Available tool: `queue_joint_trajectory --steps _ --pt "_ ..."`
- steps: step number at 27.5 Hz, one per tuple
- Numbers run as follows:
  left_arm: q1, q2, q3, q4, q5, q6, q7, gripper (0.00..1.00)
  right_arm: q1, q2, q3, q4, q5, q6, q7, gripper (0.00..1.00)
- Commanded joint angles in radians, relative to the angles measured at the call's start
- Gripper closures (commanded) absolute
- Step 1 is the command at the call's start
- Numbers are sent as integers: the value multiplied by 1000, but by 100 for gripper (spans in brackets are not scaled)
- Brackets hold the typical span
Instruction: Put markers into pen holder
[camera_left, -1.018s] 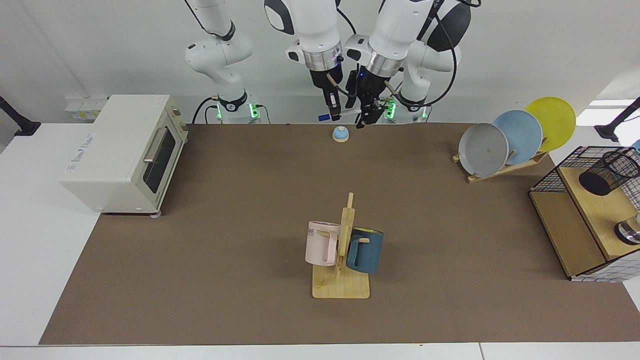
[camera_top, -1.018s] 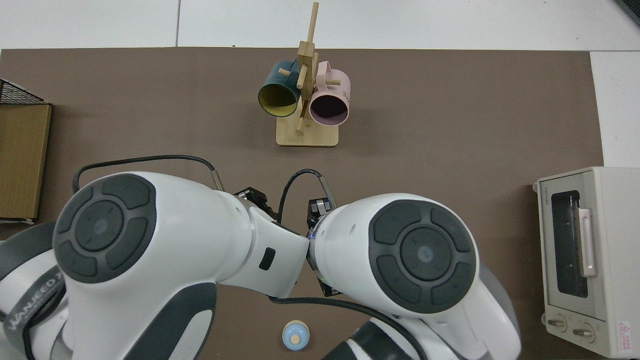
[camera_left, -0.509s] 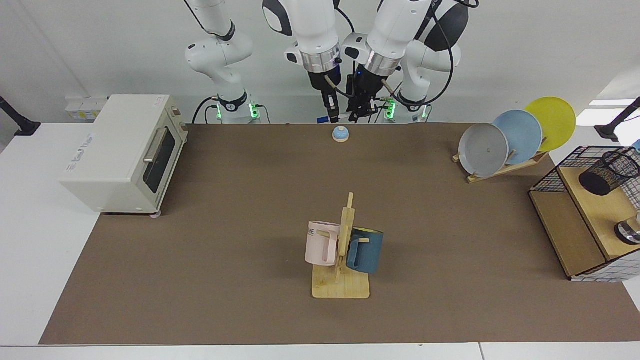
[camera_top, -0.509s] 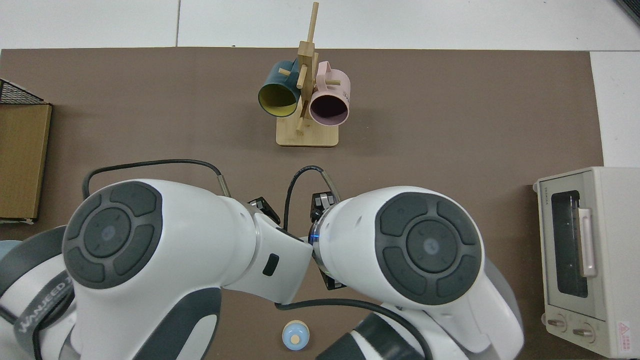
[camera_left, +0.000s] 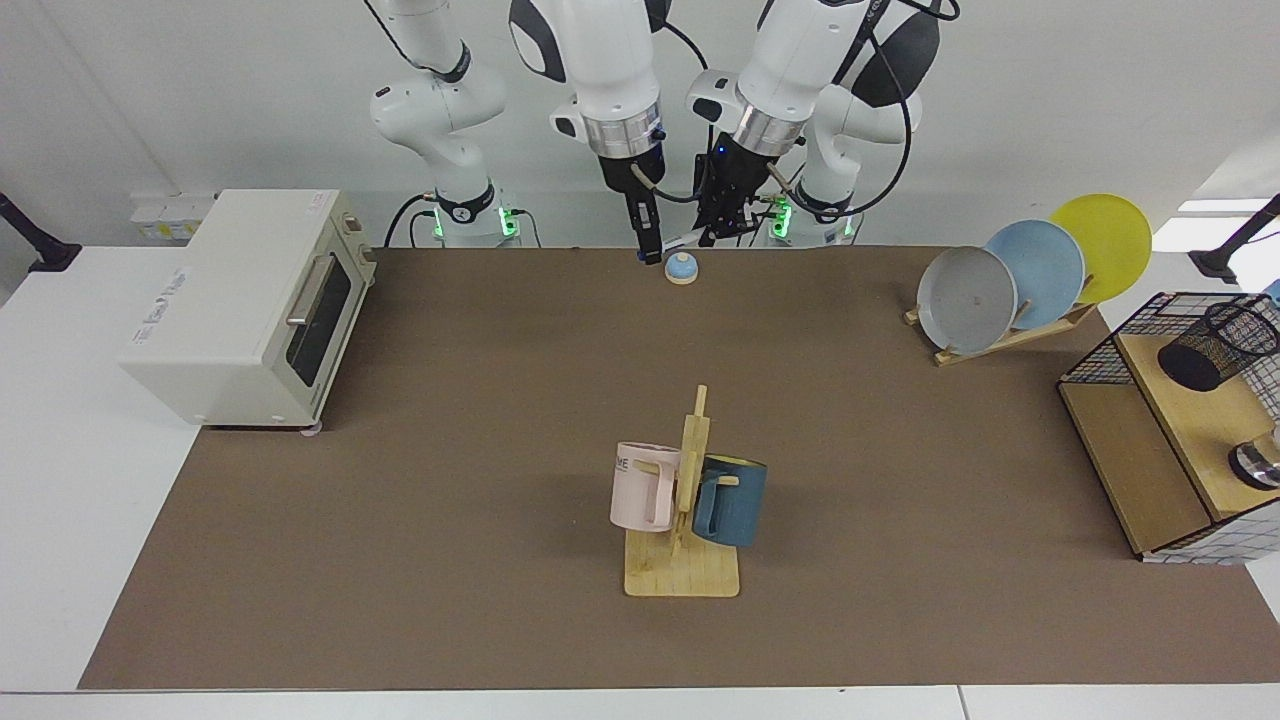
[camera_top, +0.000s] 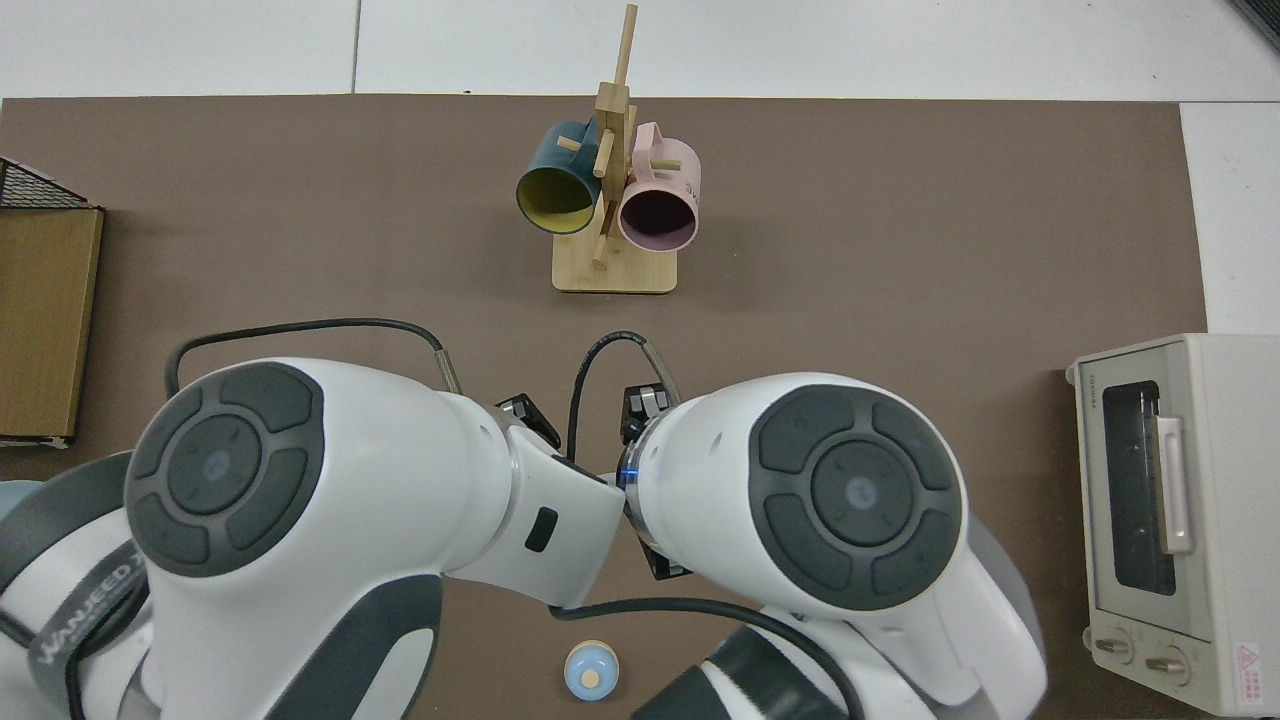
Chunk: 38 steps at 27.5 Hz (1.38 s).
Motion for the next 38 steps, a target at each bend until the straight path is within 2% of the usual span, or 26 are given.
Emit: queue_joint_trajectory --steps 1,10,15,21,24,33,38 --pt "8 -14 9 -27 13 24 -49 100 -111 -28 8 -26 -8 -20 -236 0" --pt "102 -14 10 -27 96 11 -63 100 -253 -34 8 -38 -12 -36 -871 0" --pt "157 -14 10 -27 131 5 -57 100 -272 -34 8 -38 -71 -58 -1094 0" --pt "214 -16 10 -26 197 -9 -55 100 -275 -57 -2 -29 -81 -52 -1332 0" --pt "247 -16 10 -26 218 -33 -35 100 -278 -80 -4 -32 -111 -64 -1477 0" --pt "332 -19 16 -12 361 -105 -26 100 -287 -115 -4 -23 -173 -122 -1683 0" --pt "387 -16 16 23 450 -116 69 100 -295 -109 -5 15 -180 -145 -1714 0"
